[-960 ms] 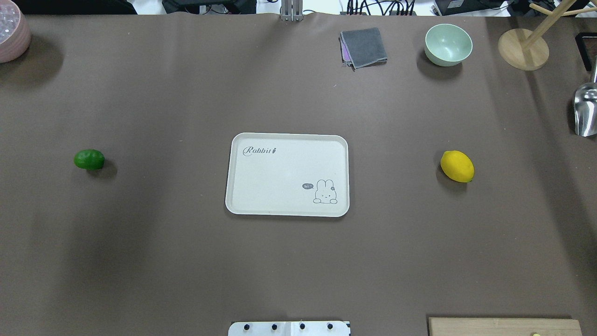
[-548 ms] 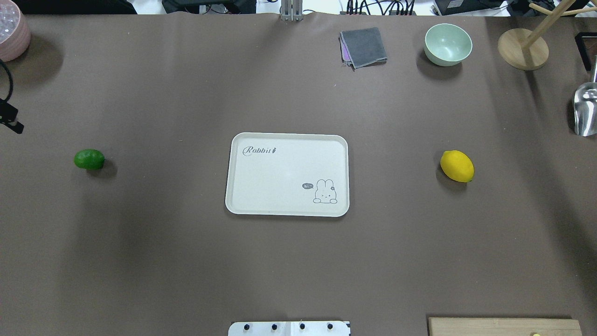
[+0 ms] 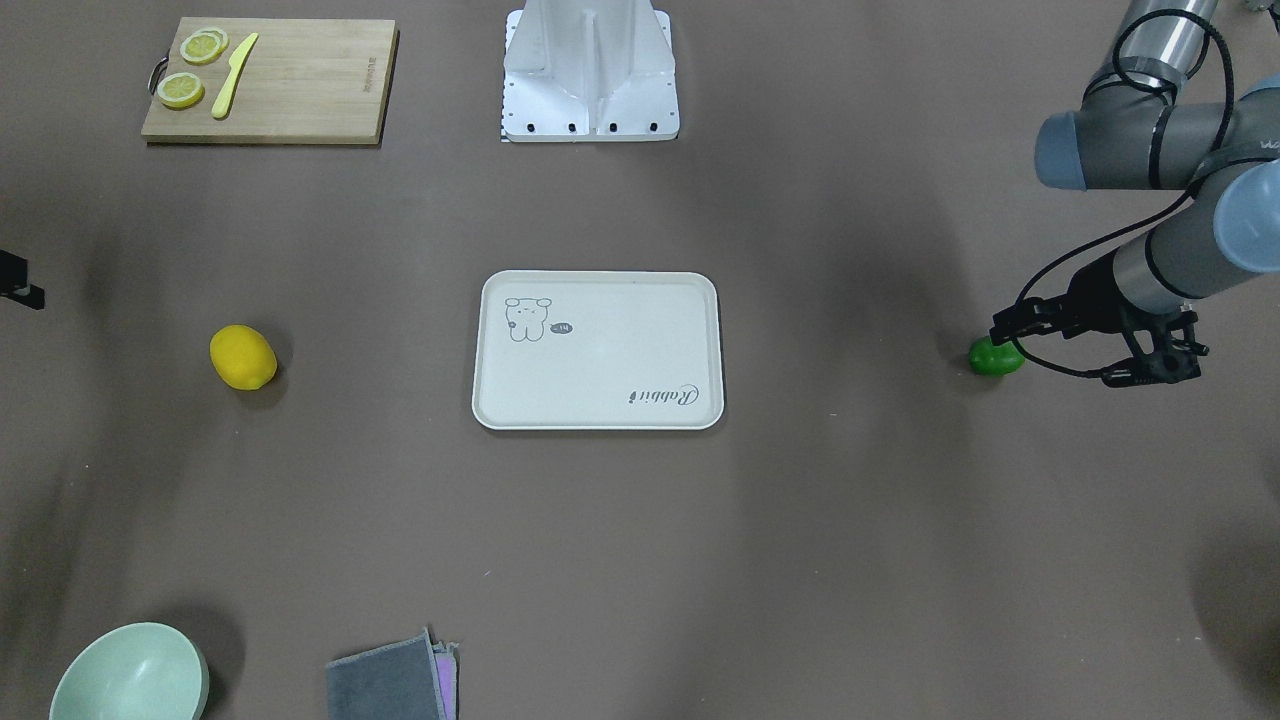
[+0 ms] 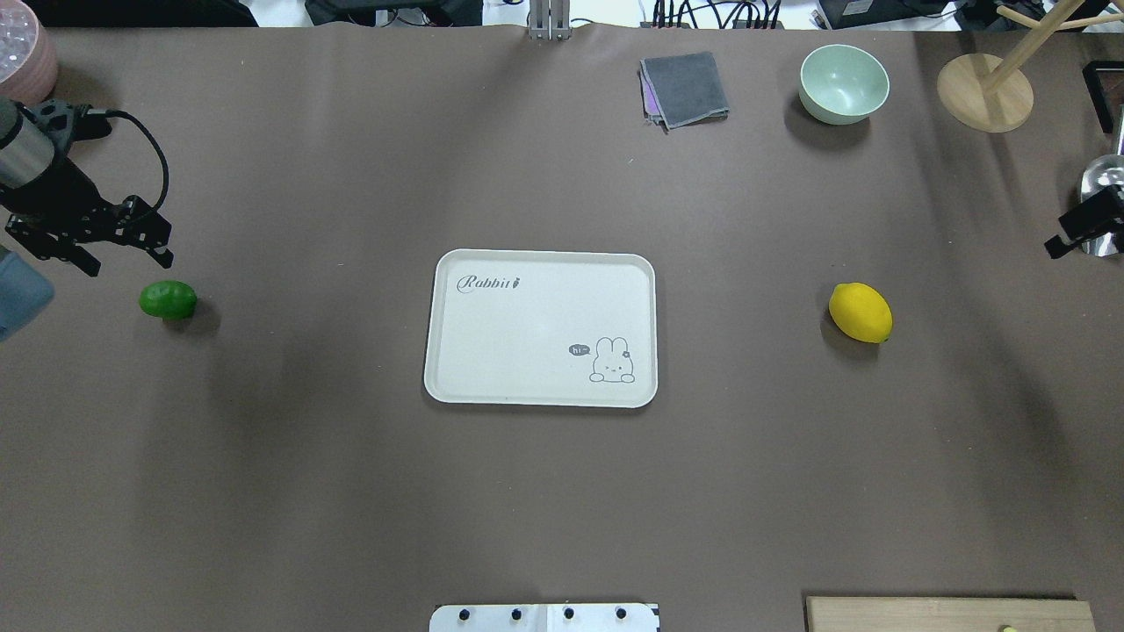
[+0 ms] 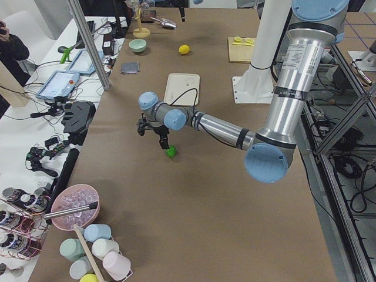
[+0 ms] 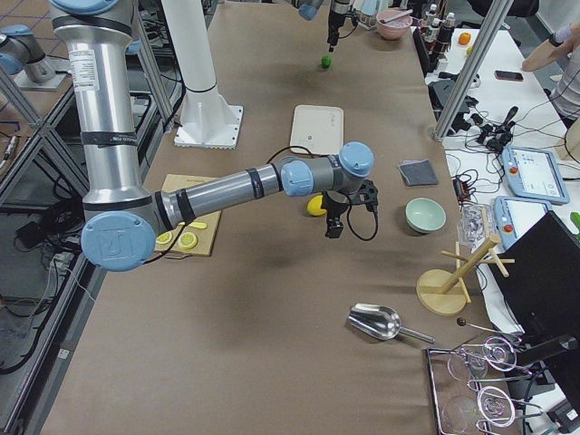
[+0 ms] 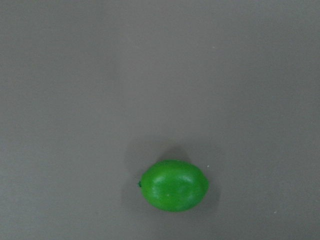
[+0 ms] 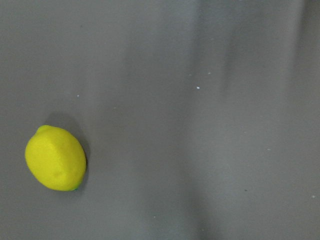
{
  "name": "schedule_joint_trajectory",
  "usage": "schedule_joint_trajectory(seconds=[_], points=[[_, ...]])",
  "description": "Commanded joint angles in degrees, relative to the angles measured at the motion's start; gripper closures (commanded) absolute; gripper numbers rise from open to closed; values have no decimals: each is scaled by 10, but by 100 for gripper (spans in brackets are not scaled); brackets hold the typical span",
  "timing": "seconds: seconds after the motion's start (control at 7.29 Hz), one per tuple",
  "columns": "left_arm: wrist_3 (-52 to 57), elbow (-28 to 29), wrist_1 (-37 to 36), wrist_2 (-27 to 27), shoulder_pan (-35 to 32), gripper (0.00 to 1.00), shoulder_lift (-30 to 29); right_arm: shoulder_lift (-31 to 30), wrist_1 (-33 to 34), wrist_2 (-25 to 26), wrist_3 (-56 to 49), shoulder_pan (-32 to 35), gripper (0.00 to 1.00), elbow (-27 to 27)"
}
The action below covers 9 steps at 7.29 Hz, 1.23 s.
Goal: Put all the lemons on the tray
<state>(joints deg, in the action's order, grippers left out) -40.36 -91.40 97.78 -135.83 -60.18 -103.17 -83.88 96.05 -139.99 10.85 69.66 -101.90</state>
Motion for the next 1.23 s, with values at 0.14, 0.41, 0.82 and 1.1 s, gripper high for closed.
schedule_joint_trajectory(seconds=[0.14,0.41,0.82,1.1], points=[[-26,62,96,7,8,2,2,72,-3,-2,0,-81,1,53],[-62,63,111,2,8,2,10,100,-44,2,0,-108,1,91],[-171,67,207,7,60,2,33,118,-64,10,0,-144,1,114],[-171,76,218,7,66,21,35,117,-101,29,0,-148,1,137]])
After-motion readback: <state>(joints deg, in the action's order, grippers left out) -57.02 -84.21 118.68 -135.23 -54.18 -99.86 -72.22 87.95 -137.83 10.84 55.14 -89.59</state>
